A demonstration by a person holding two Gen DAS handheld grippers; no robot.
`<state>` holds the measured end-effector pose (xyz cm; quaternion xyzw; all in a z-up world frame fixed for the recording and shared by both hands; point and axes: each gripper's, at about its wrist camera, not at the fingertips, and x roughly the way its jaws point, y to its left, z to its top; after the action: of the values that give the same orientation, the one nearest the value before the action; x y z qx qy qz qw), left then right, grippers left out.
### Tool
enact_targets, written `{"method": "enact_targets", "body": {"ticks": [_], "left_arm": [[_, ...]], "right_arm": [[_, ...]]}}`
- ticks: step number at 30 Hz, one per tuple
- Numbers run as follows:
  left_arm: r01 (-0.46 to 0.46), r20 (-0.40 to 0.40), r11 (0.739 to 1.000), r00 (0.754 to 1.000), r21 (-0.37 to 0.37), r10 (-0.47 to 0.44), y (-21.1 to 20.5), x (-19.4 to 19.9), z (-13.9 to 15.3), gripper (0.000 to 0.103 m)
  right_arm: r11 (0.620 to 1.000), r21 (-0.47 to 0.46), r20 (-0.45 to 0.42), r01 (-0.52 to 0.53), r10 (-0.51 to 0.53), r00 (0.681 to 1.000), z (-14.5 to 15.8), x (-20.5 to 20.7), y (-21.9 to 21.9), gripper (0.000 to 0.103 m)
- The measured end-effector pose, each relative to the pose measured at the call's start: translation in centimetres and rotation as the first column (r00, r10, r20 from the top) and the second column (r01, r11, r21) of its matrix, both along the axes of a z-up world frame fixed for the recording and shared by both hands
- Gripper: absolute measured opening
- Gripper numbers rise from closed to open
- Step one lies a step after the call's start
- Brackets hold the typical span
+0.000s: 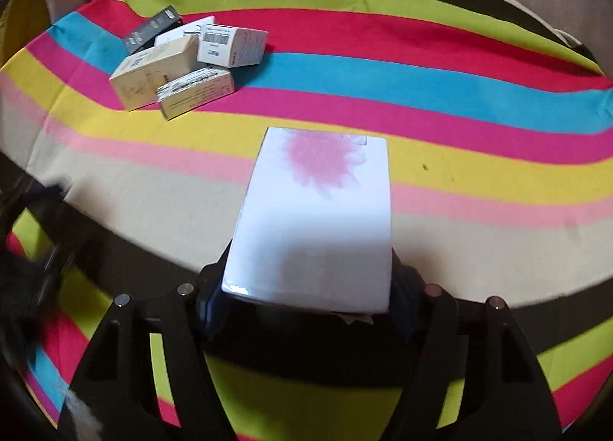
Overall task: Organize rigid objects
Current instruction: 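Grasp the slim white printed box with the left tool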
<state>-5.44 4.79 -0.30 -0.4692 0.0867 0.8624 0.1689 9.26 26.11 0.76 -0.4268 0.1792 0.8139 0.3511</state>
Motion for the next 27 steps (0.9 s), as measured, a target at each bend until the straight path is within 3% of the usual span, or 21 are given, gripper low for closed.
{"method": "enact_targets", "body": {"ticks": [6, 11, 13, 14, 19, 24, 27], "left_arm": [[-0.03, -0.002, 1.0, 1.0, -0.004, 0.03, 5.3, -10.0, -0.8, 0.103], [-0.05, -0.028, 0.999, 0.998, 0.004, 0.05, 7.0, -12.3, -1.3, 0.099], [-0.01, -0.084, 1.0, 0.996, 0.028, 0.012, 7.0, -10.9, -0.8, 0.039], [0.008, -0.091, 1.0, 0.996, 0.022, -0.006, 6.8, -9.8, -0.8, 0.035], [0.045, -0.098, 0.997, 0.994, 0.068, -0.038, 3.4, -1.9, -0.7, 0.035], [-0.052, -0.092, 0.995, 0.994, 0.087, 0.06, -4.2, 6.7, -1.1, 0.035], [-0.104, -0.092, 0.991, 0.989, 0.087, 0.112, -7.2, 8.4, -1.5, 0.035]], "right_arm": [[0.999, 0.038, -0.031, -0.02, 0.021, 0.999, -0.4, 1.1, -1.1, 0.073], [0.999, 0.035, -0.041, -0.022, 0.023, 0.999, -0.6, 1.6, -0.9, 0.073], [0.999, 0.032, -0.044, -0.023, 0.024, 0.999, -0.7, 1.4, -0.8, 0.074], [0.999, 0.031, -0.046, -0.024, 0.025, 0.999, -0.7, 1.6, -0.9, 0.074], [0.999, 0.031, -0.047, -0.026, 0.028, 0.999, -0.8, 1.4, -0.8, 0.074], [0.999, 0.032, -0.046, -0.027, 0.029, 0.999, -0.8, 1.3, -0.7, 0.074], [0.999, 0.032, -0.045, -0.028, 0.029, 0.999, -0.9, 1.2, -0.7, 0.074]]}}
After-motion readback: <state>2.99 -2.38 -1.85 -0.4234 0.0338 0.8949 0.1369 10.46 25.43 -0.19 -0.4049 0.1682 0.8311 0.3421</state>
